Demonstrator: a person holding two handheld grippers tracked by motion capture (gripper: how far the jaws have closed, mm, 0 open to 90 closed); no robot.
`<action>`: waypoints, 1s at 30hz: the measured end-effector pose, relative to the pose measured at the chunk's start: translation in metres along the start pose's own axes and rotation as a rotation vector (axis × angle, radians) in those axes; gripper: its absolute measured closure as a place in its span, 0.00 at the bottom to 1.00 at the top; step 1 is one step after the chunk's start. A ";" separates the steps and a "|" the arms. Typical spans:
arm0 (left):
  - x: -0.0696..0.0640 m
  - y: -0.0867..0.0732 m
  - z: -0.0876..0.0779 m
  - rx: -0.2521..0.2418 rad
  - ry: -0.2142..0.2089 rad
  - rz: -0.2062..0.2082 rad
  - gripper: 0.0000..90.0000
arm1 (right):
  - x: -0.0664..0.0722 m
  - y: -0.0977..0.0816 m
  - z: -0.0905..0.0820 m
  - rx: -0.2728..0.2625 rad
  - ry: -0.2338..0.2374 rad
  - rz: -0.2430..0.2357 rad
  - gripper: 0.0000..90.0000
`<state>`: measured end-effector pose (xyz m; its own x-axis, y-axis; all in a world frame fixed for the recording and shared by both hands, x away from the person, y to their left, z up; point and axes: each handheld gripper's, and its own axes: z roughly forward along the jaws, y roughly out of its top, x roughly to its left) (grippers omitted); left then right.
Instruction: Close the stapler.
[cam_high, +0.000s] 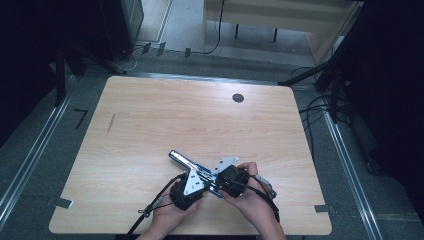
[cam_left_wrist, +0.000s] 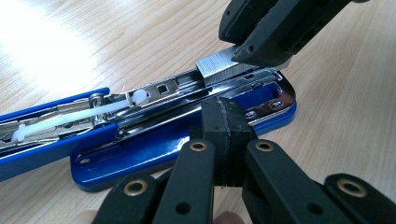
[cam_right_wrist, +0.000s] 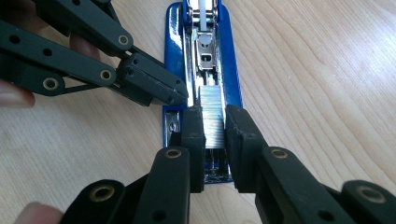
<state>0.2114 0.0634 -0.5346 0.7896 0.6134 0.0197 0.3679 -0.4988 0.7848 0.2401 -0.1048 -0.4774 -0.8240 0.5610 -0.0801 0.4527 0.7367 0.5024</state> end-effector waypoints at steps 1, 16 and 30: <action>0.000 0.000 0.000 0.001 0.000 0.001 1.00 | 0.000 0.000 0.000 0.002 -0.002 -0.007 0.89; 0.000 0.000 0.000 0.001 0.000 0.002 1.00 | 0.001 0.002 0.003 0.020 -0.005 -0.018 0.89; 0.000 0.000 0.000 0.001 -0.001 -0.001 1.00 | -0.006 -0.002 0.000 -0.006 0.032 0.017 0.85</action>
<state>0.2114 0.0635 -0.5346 0.7898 0.6131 0.0178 0.3697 -0.4989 0.7839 0.2443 -0.1095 -0.4780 -0.8267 0.5610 -0.0435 0.4649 0.7245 0.5089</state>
